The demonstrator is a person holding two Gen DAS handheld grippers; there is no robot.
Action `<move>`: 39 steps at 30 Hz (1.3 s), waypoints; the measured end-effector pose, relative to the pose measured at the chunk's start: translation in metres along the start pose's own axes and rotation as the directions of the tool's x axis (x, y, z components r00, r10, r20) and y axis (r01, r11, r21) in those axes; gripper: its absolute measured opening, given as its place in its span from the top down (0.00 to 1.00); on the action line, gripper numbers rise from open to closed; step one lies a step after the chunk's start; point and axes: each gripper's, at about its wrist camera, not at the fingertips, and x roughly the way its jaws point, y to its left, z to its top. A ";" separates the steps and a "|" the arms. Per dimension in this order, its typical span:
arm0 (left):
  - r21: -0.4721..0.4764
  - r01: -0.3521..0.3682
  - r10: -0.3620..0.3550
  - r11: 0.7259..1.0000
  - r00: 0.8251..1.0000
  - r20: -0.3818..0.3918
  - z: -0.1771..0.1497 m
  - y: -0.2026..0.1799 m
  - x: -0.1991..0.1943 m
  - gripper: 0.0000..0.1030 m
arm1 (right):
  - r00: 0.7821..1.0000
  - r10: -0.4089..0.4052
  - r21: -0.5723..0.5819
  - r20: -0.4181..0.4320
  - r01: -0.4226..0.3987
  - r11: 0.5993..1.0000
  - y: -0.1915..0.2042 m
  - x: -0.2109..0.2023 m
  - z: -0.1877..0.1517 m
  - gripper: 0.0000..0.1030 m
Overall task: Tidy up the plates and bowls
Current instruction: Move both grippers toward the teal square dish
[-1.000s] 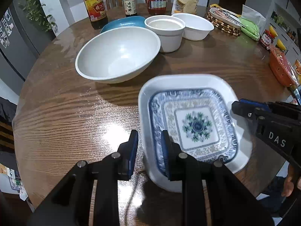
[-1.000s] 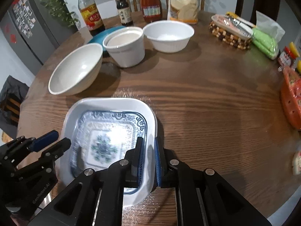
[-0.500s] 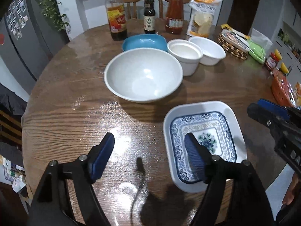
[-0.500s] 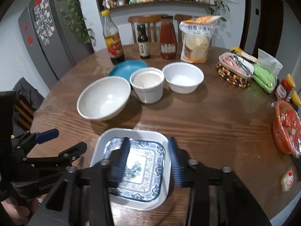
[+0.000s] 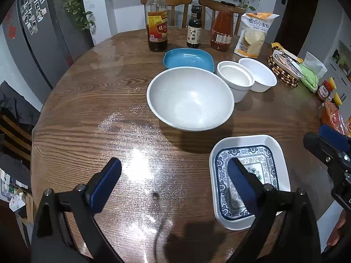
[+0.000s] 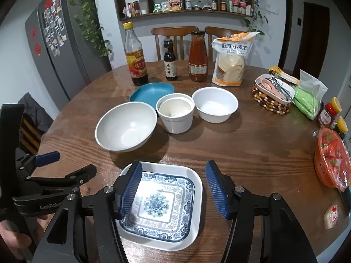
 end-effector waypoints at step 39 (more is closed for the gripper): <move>0.071 0.007 -0.011 0.997 0.998 0.061 0.212 0.053 0.060 0.01 | 0.974 0.102 0.160 -0.205 -0.069 0.985 -0.017 0.163 0.187 0.31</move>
